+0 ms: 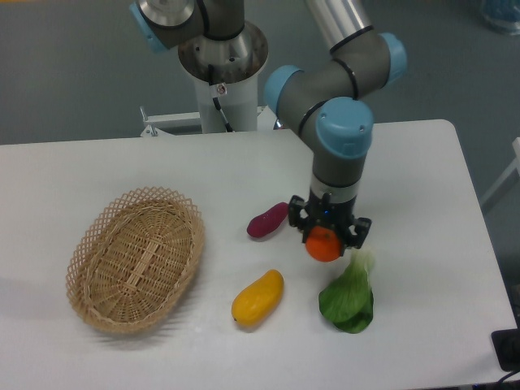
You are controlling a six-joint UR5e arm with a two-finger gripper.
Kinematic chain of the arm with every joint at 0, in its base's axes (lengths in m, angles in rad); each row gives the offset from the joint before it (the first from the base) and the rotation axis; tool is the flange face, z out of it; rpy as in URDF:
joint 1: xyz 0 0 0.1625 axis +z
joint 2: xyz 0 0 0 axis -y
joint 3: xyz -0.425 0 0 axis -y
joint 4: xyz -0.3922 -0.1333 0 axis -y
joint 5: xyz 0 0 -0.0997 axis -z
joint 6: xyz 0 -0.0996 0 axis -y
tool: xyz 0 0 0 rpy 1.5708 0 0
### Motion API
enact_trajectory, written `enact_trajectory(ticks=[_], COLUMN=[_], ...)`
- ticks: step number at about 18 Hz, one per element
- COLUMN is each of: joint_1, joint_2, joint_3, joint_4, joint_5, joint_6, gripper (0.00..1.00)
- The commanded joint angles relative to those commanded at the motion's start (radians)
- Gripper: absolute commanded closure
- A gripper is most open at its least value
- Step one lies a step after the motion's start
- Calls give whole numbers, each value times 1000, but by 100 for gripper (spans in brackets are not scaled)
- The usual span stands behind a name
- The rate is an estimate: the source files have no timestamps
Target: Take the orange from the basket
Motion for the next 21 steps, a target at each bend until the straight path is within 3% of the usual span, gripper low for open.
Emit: enact_trajectory(ticks=[5,11,21], joint_1=[91,144,172], joint_2=[-12,-41,-78], joint_3=[28,58,106], joint_4=[0,3,8], joint_5=[-2,0,14], joint_6=[130,302,349], gripper=[61,61,60])
